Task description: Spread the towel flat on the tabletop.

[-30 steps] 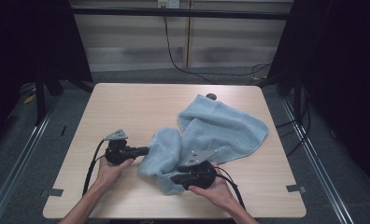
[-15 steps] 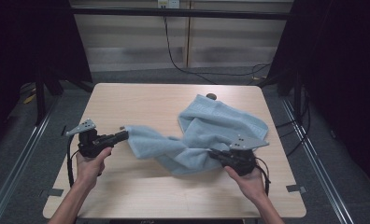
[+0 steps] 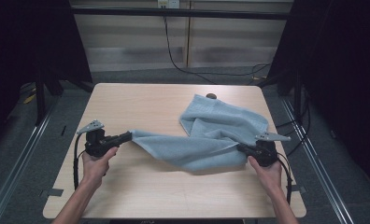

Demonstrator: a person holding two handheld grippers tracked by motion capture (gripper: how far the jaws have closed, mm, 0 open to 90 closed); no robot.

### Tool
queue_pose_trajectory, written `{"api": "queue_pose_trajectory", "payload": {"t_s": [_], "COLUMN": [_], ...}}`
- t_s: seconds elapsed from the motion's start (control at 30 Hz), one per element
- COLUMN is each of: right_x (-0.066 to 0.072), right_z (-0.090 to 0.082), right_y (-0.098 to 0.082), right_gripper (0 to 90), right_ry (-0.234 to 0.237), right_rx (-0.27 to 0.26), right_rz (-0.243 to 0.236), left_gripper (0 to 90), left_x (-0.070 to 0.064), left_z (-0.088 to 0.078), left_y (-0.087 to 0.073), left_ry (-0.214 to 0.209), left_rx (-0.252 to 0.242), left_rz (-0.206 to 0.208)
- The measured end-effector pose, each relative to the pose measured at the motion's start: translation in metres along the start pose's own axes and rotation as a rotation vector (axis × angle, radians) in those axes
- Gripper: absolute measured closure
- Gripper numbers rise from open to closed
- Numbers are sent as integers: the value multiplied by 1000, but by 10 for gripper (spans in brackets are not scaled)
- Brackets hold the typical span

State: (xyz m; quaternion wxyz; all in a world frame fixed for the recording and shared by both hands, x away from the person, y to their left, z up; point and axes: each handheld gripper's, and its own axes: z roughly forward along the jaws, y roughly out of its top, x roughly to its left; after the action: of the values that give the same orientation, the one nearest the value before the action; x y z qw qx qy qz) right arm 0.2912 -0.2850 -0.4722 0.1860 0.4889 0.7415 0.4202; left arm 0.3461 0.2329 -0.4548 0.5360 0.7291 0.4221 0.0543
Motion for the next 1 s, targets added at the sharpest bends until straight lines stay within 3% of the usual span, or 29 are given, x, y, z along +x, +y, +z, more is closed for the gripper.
{"api": "queue_pose_trajectory", "payload": {"t_s": [0.07,0.1,0.13,0.17,0.23,0.27,0.33,0.4,0.47,0.57,0.7,0.77,0.87,0.9,0.97,1.0], "right_x": [3,6,11,17,34,47,65,84,102,126,141,142,138,137,131,130], "right_z": [8,9,8,4,-8,-13,-12,0,18,43,69,79,80,76,60,53], "right_y": [-1,-1,0,2,10,14,17,16,13,10,11,11,11,12,21,25], "right_gripper": [822,712,633,636,605,598,592,578,581,538,424,464,785,834,859,860], "right_ry": [-26,-17,-31,-24,26,77,150,228,300,359,325,284,237,252,330,337], "right_rx": [54,62,53,34,-27,-54,-54,-39,10,73,103,112,107,95,33,19], "right_rz": [-24,-28,-35,-45,-79,-94,-133,-149,-184,-260,-335,-348,-343,-333,-264,-254], "left_gripper": [900,898,858,830,846,820,767,744,731,790,892,897,899,899,899,899], "left_x": [1,0,-2,-4,-8,-8,-9,-9,-8,-6,-10,-12,-16,-18,-23,-26], "left_z": [12,17,20,22,23,23,22,20,18,19,17,13,8,5,-1,-5], "left_y": [-6,-9,-11,-12,-12,-12,-12,-11,-11,-11,-9,-7,-2,0,5,8], "left_ry": [7,5,7,7,-12,-16,-21,-32,-31,-27,-63,-75,-70,-78,-95,-106], "left_rx": [39,57,70,69,70,68,62,53,43,32,21,7,-14,-27,-53,-75], "left_rz": [-7,0,8,22,42,49,54,64,59,58,59,66,76,80,89,90]}}
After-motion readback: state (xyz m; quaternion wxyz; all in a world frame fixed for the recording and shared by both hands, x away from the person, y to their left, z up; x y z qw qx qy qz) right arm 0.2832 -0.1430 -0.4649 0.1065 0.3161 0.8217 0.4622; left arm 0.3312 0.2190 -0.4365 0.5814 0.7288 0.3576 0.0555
